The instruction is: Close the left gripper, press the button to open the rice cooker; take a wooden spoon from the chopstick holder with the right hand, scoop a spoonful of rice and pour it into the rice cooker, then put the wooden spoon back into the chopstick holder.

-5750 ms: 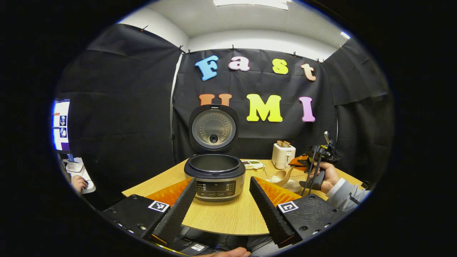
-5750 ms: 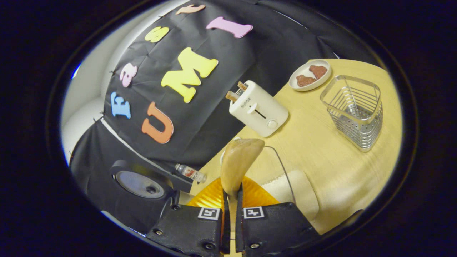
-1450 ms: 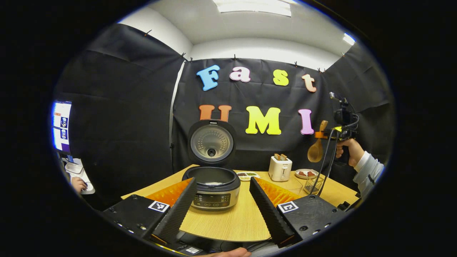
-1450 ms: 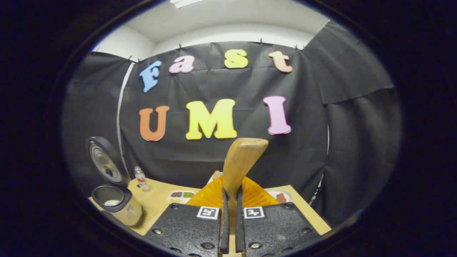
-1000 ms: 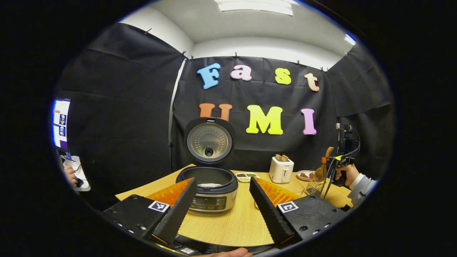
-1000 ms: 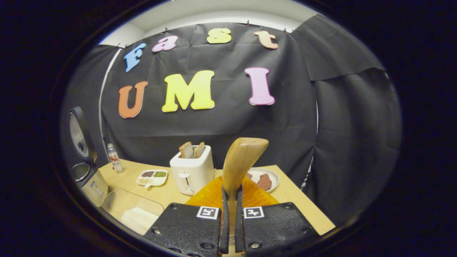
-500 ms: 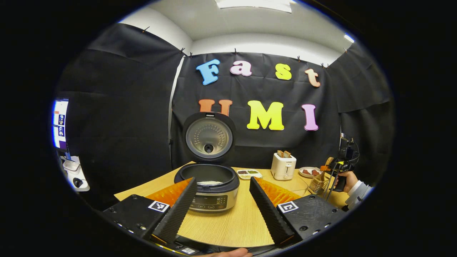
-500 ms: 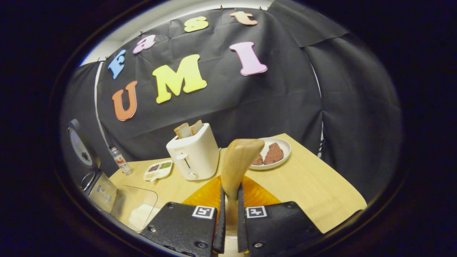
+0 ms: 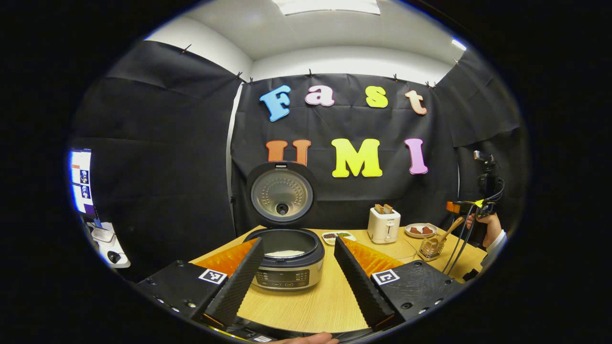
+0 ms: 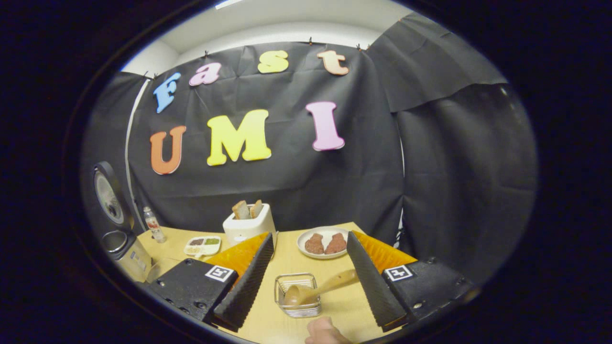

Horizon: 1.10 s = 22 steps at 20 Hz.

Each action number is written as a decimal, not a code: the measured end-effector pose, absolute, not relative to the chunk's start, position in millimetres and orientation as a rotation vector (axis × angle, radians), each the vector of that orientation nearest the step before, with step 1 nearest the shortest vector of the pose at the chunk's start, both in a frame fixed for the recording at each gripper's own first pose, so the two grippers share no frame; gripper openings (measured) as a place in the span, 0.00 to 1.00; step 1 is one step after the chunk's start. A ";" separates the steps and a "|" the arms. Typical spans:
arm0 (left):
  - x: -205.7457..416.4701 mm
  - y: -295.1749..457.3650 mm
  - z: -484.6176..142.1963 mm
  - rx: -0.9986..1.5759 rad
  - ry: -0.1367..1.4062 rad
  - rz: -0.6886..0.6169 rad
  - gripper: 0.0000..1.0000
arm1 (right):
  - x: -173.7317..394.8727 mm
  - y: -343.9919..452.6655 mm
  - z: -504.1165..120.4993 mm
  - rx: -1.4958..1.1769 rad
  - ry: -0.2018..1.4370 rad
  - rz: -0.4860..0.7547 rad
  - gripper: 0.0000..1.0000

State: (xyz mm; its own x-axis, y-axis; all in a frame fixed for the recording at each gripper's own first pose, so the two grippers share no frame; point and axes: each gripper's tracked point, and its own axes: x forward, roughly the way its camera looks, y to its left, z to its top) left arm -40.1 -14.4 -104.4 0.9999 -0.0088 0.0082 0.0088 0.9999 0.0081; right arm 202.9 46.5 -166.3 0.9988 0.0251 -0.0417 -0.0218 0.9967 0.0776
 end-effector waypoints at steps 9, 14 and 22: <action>-13.2 -1.6 -71.0 -0.025 0.046 -0.019 0.95 | 61.4 57.3 -132.3 0.067 -0.024 0.112 1.00; 37.0 14.7 -34.7 0.011 0.048 -0.019 0.95 | 21.2 67.3 -141.6 0.079 -0.029 0.167 1.00; 152.3 43.4 28.4 -0.021 -0.026 0.018 0.94 | 17.1 69.2 -153.9 0.064 -0.022 0.215 1.00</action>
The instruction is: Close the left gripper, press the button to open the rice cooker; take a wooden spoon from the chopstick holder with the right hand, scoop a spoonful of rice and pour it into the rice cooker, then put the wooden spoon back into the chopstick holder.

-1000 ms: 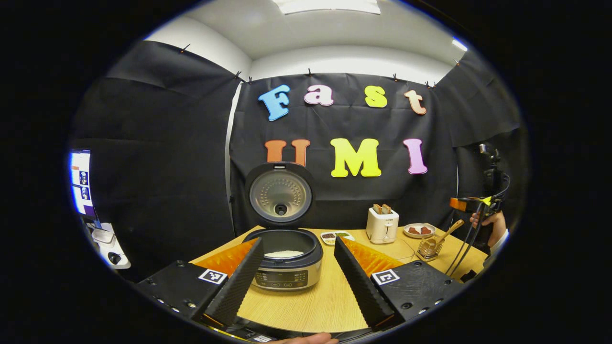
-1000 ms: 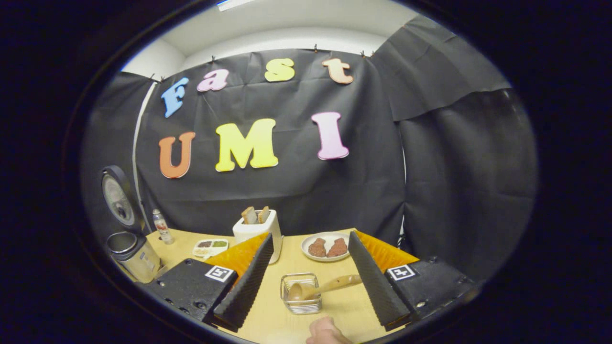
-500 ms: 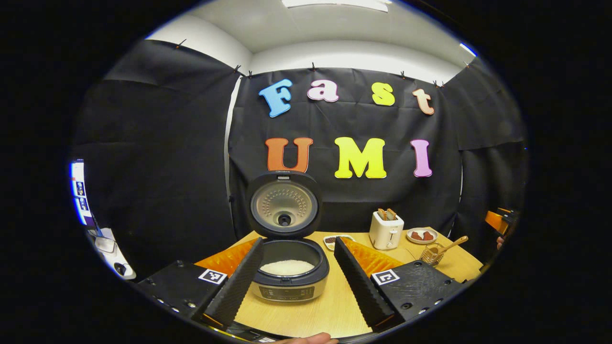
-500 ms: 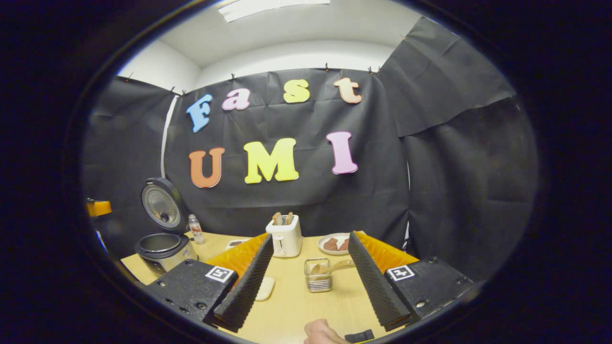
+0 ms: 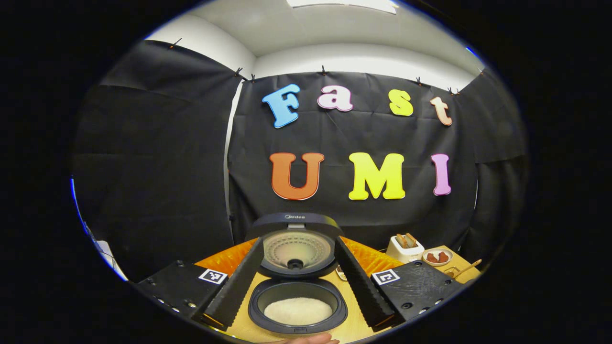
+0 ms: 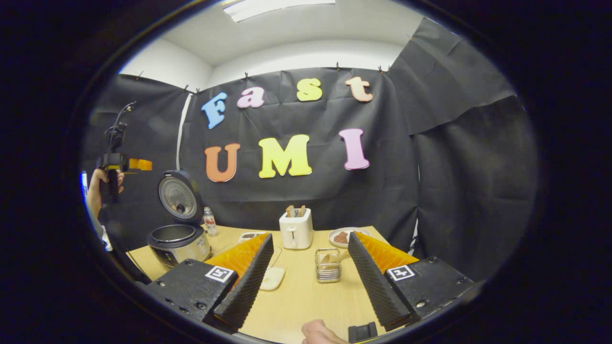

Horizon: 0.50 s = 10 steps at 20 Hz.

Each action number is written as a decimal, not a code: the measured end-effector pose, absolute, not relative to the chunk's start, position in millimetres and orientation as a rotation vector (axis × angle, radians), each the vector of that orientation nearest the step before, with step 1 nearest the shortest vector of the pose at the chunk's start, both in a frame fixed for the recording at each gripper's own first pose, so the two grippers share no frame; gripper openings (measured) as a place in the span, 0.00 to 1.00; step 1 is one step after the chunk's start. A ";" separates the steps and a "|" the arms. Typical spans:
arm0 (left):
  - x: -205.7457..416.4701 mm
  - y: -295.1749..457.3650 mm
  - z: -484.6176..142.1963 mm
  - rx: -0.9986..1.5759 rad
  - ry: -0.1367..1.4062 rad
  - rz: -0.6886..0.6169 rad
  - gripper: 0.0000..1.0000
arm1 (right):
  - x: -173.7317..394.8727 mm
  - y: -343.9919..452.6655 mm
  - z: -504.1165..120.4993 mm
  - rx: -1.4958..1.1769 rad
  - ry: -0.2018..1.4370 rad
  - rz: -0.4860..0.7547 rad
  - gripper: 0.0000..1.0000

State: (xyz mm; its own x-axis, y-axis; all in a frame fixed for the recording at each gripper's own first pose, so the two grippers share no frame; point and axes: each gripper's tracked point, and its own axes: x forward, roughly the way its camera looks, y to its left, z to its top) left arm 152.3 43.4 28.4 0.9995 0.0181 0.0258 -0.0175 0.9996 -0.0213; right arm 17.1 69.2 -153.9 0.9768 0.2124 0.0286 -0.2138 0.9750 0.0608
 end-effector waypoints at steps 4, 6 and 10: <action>217.4 47.0 54.2 -0.029 -0.061 0.017 0.95 | 27.3 70.2 -152.8 0.073 -0.041 0.238 1.00; 248.6 50.1 56.5 -0.036 -0.047 0.033 0.94 | 35.3 66.3 -151.9 0.070 -0.062 0.231 1.00; 301.6 55.5 47.1 0.007 -0.011 0.074 0.48 | 48.5 71.4 -155.8 0.088 -0.059 0.253 1.00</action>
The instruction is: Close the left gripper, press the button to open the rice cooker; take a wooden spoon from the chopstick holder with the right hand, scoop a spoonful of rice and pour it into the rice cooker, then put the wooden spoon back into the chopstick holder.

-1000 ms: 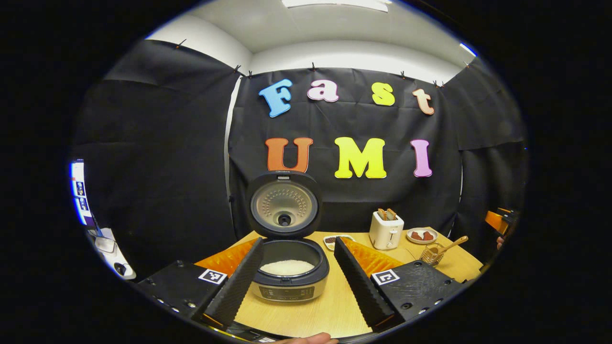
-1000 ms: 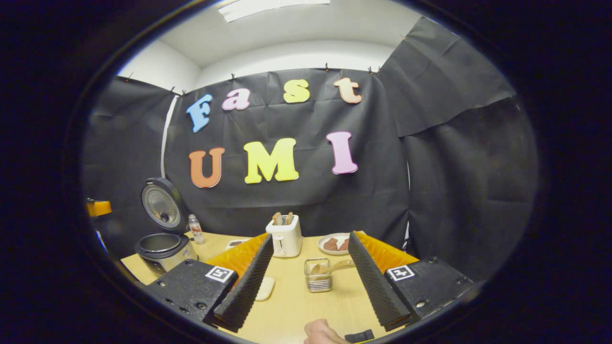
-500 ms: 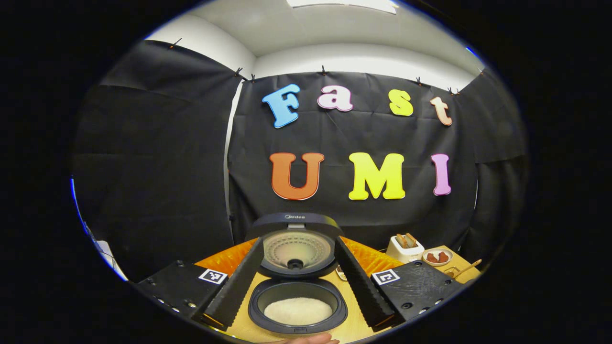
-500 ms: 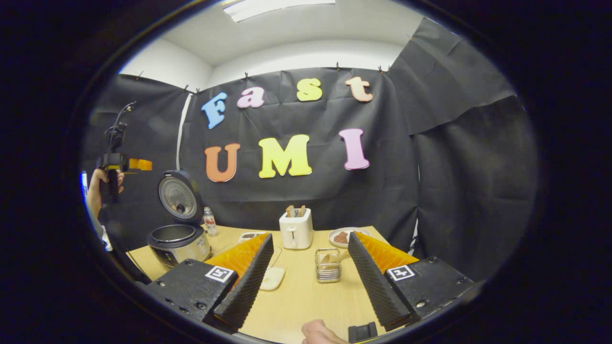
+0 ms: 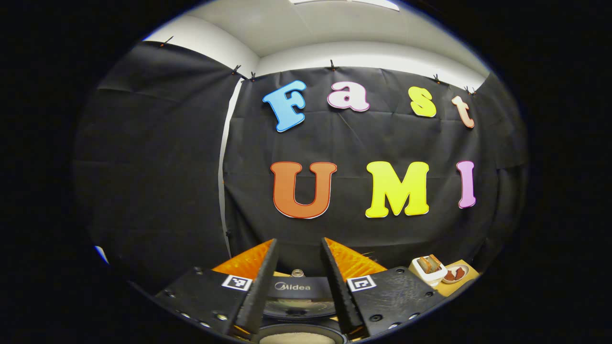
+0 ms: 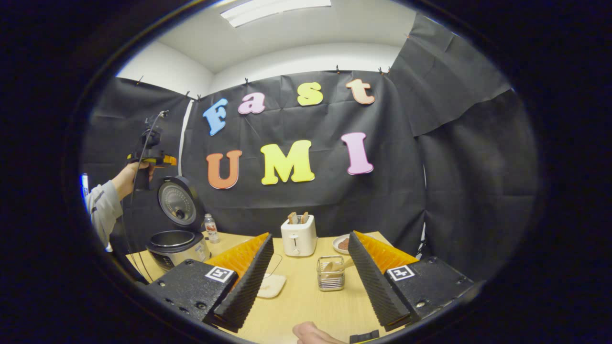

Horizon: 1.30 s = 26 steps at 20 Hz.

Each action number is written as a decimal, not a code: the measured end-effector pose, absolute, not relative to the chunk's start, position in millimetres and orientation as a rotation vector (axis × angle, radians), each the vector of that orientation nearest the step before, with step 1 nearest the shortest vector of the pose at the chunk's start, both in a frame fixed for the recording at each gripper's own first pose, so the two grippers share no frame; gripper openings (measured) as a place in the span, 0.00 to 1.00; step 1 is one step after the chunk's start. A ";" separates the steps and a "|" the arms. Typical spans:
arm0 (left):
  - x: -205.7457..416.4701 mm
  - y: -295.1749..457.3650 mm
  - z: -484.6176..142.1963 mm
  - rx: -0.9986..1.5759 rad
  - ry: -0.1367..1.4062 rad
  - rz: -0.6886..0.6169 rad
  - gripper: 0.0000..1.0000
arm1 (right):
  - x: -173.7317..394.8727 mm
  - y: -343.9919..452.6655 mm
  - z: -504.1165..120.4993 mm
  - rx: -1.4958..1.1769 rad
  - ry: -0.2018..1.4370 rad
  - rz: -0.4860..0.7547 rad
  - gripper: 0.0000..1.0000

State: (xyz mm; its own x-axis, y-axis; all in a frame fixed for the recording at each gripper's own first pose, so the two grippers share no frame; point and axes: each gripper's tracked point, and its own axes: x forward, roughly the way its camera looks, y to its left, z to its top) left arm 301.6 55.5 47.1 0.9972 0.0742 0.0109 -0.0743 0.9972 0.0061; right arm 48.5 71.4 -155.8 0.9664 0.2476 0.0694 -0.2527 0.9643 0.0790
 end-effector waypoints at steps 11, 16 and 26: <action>334.9 68.1 3.0 0.026 0.152 0.109 0.00 | 57.1 78.9 -165.1 0.100 -0.024 0.269 1.00; 307.4 63.6 -8.7 0.016 0.203 0.112 0.00 | 32.6 86.0 -156.3 0.093 -0.041 0.300 0.95; 198.8 50.0 -106.4 -0.026 0.379 0.078 0.00 | -35.0 101.8 -136.2 0.040 -0.084 0.360 1.00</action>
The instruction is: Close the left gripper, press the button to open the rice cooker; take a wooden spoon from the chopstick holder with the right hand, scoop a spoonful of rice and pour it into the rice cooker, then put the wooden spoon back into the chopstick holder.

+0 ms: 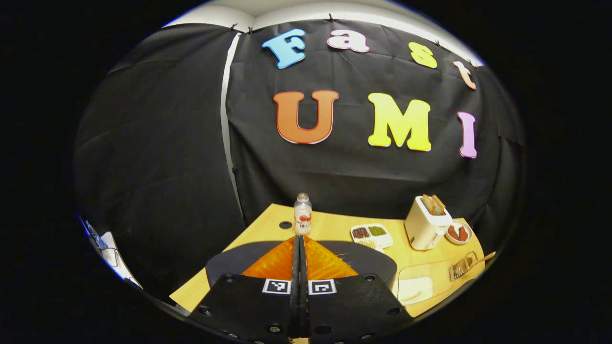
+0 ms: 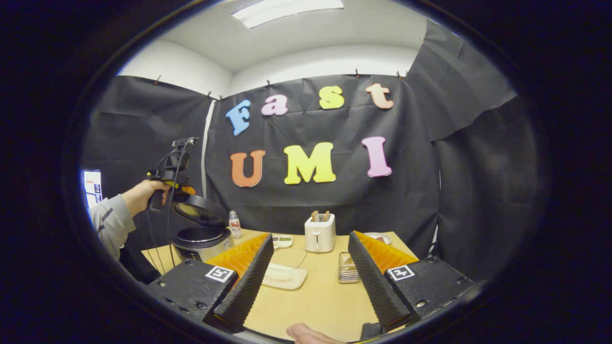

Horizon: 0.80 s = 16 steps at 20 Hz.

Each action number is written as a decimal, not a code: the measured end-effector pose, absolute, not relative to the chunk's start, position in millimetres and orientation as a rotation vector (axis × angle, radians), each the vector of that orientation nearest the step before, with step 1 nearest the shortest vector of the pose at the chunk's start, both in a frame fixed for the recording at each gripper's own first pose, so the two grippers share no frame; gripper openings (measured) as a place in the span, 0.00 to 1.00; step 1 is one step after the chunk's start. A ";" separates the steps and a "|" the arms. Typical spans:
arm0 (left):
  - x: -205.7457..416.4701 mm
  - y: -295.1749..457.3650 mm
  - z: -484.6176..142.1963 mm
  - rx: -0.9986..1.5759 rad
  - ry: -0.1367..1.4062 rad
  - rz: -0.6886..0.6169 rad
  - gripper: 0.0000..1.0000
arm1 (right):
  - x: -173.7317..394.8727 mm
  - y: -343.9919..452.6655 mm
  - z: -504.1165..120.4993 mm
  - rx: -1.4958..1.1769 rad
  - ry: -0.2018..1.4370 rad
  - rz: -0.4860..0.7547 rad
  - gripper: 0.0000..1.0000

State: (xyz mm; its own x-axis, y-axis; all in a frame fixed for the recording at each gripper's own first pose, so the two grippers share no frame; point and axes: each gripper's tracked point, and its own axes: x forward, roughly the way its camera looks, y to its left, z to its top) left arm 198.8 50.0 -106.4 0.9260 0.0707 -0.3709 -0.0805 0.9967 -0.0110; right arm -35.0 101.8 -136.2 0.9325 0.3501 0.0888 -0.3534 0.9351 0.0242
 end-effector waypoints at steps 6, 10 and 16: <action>157.9 44.0 -169.2 -0.089 0.477 0.067 0.00 | -69.4 137.3 -139.5 0.038 -0.046 0.433 1.00; 150.2 37.7 -186.3 -0.124 0.539 0.057 0.00 | -84.4 155.1 -144.7 0.004 -0.044 0.466 1.00; 129.2 30.5 -191.1 -0.124 0.537 0.057 0.00 | -90.0 163.1 -155.1 -0.016 -0.024 0.478 1.00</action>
